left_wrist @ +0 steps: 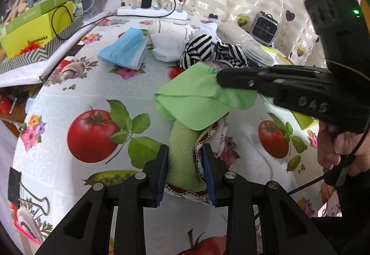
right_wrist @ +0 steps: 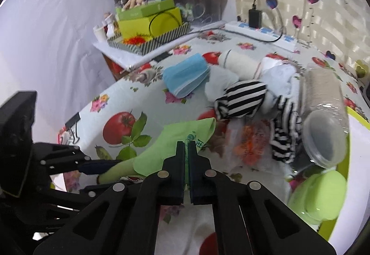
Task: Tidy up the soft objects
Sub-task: 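Grasp the light green cloth with the right tool while the left tool holds the bundle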
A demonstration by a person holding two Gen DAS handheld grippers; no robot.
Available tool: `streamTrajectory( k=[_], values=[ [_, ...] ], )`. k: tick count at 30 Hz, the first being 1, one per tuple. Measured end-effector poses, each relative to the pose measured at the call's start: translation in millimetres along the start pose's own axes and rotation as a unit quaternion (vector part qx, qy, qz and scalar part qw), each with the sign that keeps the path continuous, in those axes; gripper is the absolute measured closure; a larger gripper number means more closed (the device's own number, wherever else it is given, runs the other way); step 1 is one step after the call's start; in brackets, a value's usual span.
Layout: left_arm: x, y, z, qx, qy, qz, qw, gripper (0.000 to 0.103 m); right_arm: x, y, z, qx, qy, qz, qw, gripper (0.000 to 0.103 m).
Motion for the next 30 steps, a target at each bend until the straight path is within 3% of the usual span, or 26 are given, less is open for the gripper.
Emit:
streamTrajectory(
  k=[5,13,30],
  values=[
    [-6,3,-8,-0.001,-0.011,0.002,0.9999,0.075,29,3,-12,-0.020,-0.003,-0.037,0.999,0.101],
    [-4,5,-25,-0.009,-0.018,-0.002,0.9998,0.082,79,2,-29,-0.047,-0.004,-0.093,0.995,0.101],
    [38,35,-64,-0.017,-0.021,-0.058,0.9979,0.082,165,-34,-75,-0.106,-0.047,-0.171,0.978,0.101]
  ],
)
Point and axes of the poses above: each gripper's, at about its wrist camera, not at the fingertips, and x roughly against the way its jaws point, z to its left, y to its top, the point moved 6 cm from there along -x, roughly the way its jaws point, and after that the axes turned 6 degrees about z, right-handed, at the moved point
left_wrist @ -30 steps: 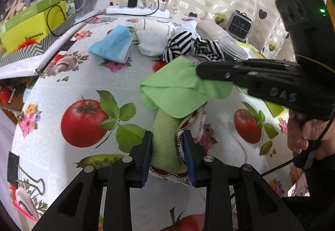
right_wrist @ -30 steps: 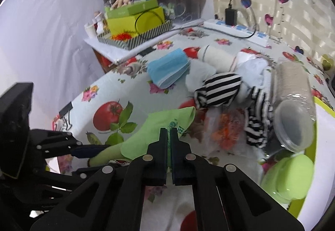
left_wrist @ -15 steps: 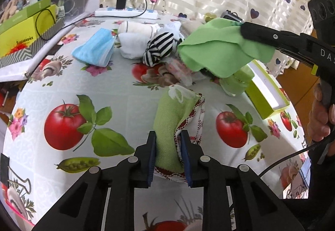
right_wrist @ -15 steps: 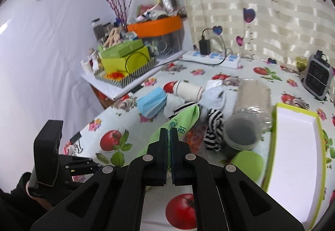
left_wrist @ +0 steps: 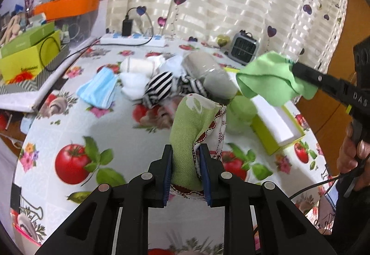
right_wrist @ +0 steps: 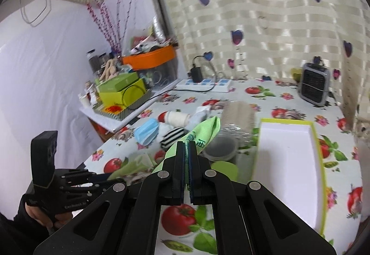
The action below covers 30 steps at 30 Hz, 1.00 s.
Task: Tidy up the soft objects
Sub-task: 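Grasp the light green cloth with the right tool while the left tool holds the bundle, then carry both cloths into the white box and lower them inside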
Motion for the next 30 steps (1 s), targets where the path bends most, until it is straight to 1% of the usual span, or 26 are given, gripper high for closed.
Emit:
streamTrajectory(
  k=[7,12,18,30],
  values=[
    [-2,19,-37,-0.026,-0.022,-0.008,0.9994,0.082,26,-9,-44,-0.042,-0.038,-0.018,0.998,0.101],
    [-10,31,-64,-0.047,-0.037,-0.007,0.9982,0.082,34,-18,-77,-0.071,-0.060,-0.018,0.996,0.101],
    [-22,43,-88,-0.062,-0.048,0.000,0.9969,0.082,30,-30,-106,-0.096,-0.071,-0.009,0.993,0.101],
    [-50,56,-126,-0.085,-0.069,0.019,0.9938,0.082,4,-60,-159,-0.157,-0.076,0.037,0.984,0.100]
  ],
)
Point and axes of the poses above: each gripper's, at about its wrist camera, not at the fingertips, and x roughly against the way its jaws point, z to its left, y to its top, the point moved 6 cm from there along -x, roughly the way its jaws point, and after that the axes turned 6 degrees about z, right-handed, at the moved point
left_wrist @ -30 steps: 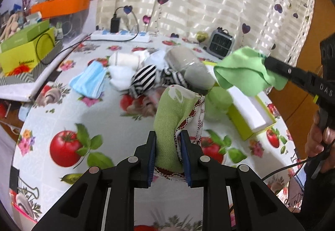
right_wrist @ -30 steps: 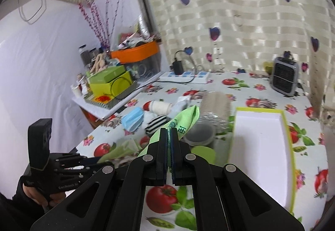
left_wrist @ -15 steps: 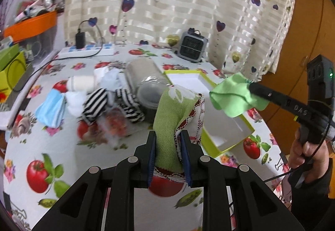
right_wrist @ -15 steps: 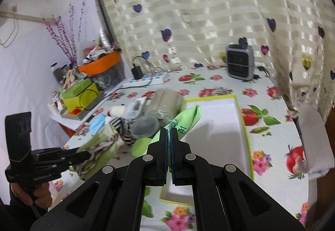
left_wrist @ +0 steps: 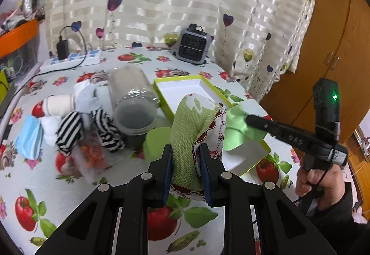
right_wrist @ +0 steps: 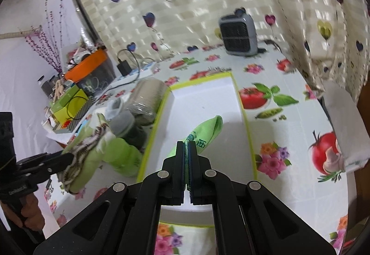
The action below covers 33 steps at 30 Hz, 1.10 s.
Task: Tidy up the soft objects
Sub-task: 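Carry both cloths into the white box and lower them inside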
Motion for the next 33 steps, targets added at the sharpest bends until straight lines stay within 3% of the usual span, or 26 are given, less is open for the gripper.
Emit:
streamTrajectory(
  k=[4,11,24,33],
  values=[
    [-11,5,-10,-0.006,-0.007,0.008,0.9999,0.082,-7,-6,-15,-0.006,-0.035,0.017,0.999,0.098],
    [-31,12,-26,-0.014,-0.018,0.020,0.9995,0.081,10,-6,-21,0.005,-0.050,-0.005,0.999,0.066],
    [-81,24,-49,-0.020,-0.019,0.052,0.9982,0.076,27,-10,-25,-0.001,-0.046,-0.010,0.999,0.066],
    [-73,14,-56,-0.027,-0.042,0.060,0.9970,0.072,34,-15,-28,-0.008,-0.047,-0.012,0.999,0.066]
  ],
)
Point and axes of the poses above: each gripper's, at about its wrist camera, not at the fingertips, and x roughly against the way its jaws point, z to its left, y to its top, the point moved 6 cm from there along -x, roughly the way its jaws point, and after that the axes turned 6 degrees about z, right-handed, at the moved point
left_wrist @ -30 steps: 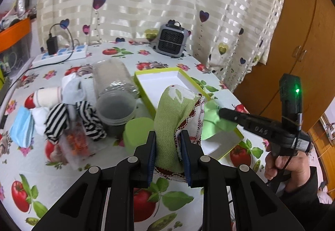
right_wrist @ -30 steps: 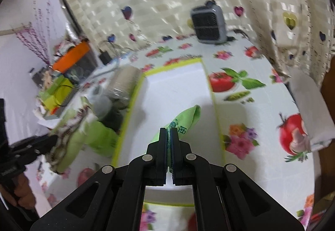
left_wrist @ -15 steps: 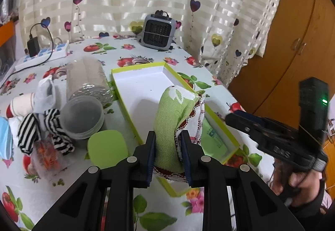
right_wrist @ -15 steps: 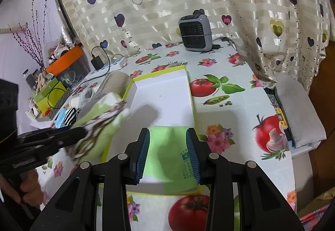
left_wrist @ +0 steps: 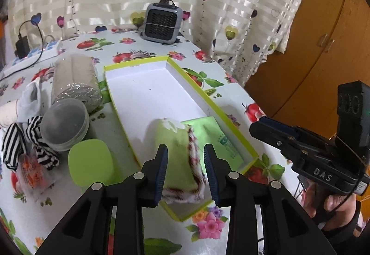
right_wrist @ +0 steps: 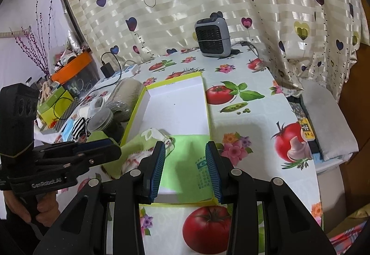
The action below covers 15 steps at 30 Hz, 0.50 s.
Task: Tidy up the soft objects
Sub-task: 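Carry both cloths into the white box and lower them inside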
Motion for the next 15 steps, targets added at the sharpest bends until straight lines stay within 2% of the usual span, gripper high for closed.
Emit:
streamTrajectory(
  k=[10,15],
  values=[
    [34,-25,7,0.001,0.012,-0.019,0.9997,0.072,12,-8,16,0.010,0.006,0.000,1.000,0.066],
    [48,-39,14,0.009,0.017,-0.022,0.9996,0.072,0,-19,41,0.030,0.025,0.027,0.999,0.066]
  ],
)
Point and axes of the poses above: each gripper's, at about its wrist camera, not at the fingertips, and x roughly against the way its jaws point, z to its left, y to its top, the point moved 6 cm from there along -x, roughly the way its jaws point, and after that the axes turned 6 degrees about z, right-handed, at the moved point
